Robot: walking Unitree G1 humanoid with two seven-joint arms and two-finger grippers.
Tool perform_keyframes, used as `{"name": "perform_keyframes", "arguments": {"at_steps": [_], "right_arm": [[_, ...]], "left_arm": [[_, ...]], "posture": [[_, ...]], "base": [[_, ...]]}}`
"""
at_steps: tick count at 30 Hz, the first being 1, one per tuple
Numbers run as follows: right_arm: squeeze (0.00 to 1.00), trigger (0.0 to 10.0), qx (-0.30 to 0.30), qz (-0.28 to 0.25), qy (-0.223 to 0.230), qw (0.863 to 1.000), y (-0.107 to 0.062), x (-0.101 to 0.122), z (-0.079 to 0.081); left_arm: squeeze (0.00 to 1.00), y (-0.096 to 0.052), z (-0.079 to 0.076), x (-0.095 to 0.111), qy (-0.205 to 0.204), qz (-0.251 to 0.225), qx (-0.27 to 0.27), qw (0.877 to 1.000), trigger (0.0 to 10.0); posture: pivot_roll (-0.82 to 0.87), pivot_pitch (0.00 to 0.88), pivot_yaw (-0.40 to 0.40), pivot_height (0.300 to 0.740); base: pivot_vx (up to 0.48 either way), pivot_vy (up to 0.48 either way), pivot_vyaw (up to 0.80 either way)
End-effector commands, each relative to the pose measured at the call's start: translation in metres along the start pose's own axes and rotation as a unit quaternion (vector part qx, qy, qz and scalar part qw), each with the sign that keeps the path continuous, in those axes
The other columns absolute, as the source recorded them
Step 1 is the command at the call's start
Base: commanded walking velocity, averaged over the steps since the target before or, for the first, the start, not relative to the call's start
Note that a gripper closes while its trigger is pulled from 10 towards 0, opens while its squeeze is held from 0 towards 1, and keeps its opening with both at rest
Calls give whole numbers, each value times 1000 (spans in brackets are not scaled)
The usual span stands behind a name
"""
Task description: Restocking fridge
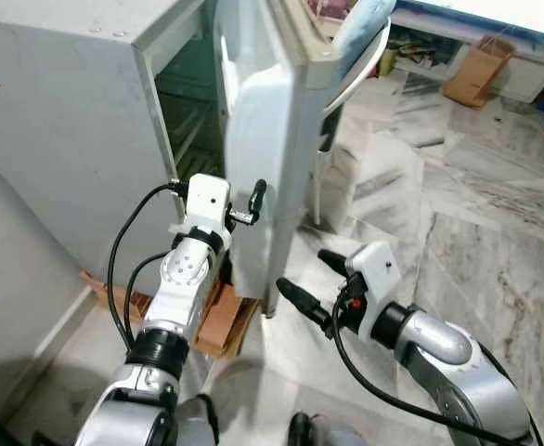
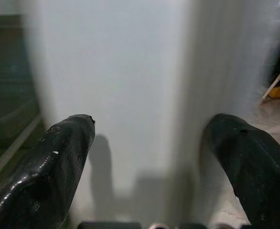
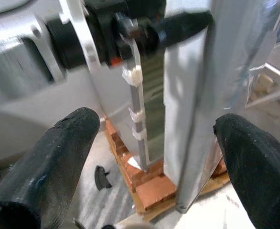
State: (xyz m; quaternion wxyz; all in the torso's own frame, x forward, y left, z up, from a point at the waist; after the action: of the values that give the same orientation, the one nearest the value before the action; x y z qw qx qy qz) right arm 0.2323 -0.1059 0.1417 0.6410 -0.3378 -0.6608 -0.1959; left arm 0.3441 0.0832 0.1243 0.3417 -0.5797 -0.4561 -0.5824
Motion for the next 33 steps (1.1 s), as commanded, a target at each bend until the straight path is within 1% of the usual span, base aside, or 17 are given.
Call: {"name": "perform_keyframes", "arguments": {"at_steps": [1, 10, 11, 12, 13, 15, 16, 19, 20, 22, 27, 30, 32, 33], "right_arm": [[0, 10000, -12, 10, 0, 1000, -4, 0, -4], [0, 10000, -41, 14, -2, 999, -8, 3, -7], [0, 10000, -43, 18, -1, 999, -10, -2, -7], [0, 10000, -47, 28, 4, 999, -10, -17, -8], [0, 10000, -48, 33, 6, 998, -9, -25, -8], [0, 10000, -49, 38, 9, 998, -7, -34, -8], [0, 10000, -49, 41, 11, 998, -6, -39, -8], [0, 10000, -49, 44, 13, 998, -4, -44, -7], [0, 10000, -49, 47, 15, 998, -3, -49, -7], [0, 10000, -49, 49, 16, 997, -2, -53, -8], [0, 10000, -54, 46, 13, 997, -1, -65, -14], [0, 10000, -56, 44, 12, 997, -1, -68, -16], [0, 10000, -58, 43, 11, 997, -2, -69, -17], [0, 10000, -61, 40, 9, 997, -2, -70, -17]], "left_arm": [[0, 4, -13, 4, 1, -7, -20, 1000, 10000], [0, 10, -14, 6, 8, -3, -26, 1000, 10000], [0, 10, -14, 5, 8, -2, -26, 1000, 10000], [0, 11, -14, 5, 7, -1, -26, 1000, 10000], [0, 11, -15, 5, 8, -1, -27, 1000, 10000], [0, 12, -17, 5, 7, -1, -30, 1000, 10000], [0, 13, -20, 5, 5, 0, -34, 999, 10000], [0, 14, -25, 5, 4, 1, -41, 999, 10000], [0, 15, -31, 4, 3, 1, -51, 999, 10000], [0, 16, -35, 4, 3, 1, -58, 998, 10000], [0, 19, -49, 3, 7, 2, -79, 997, 10000], [0, 19, -49, 3, 2, 1, -77, 997, 10000], [0, 18, -47, 3, 3, 1, -72, 997, 10000], [0, 15, -40, 2, 6, 0, -57, 998, 10000]], "posture": [[47, 102, -56, 740], [35, 102, -50, 740], [35, 102, -50, 740], [36, 102, -50, 740], [36, 102, -50, 740], [36, 103, -49, 740], [38, 103, -50, 740], [39, 103, -49, 740], [39, 102, -48, 740], [39, 101, -48, 740], [35, 99, -44, 740], [32, 97, -43, 740], [32, 96, -42, 740], [33, 95, -42, 740]], "base": [[0, -446, 0], [0, -435, 0], [0, -428, 0], [0, -428, 0], [0, -428, 0], [0, -428, 0], [0, -424, 0], [0, -421, 0], [0, -416, 0], [0, -416, 0], [98, -413, 0], [303, -366, 0], [131, 0, 0], [0, 0, 0]]}}
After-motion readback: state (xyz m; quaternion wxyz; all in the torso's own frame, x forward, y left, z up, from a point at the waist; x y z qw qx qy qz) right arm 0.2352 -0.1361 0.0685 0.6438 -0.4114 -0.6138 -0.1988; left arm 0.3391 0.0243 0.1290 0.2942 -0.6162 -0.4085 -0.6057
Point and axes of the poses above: a point about 5 cm out from each wrist's last joint towards the gripper, its own y axis pointing out of the wrist towards the gripper, its own x axis along the axis of the wrist's last joint, z = x × y, the point moved 1 cm from there along y, pointing out of the wrist towards the gripper, and after that the axes turned 9 degrees about -y, right-handed, at the moved point
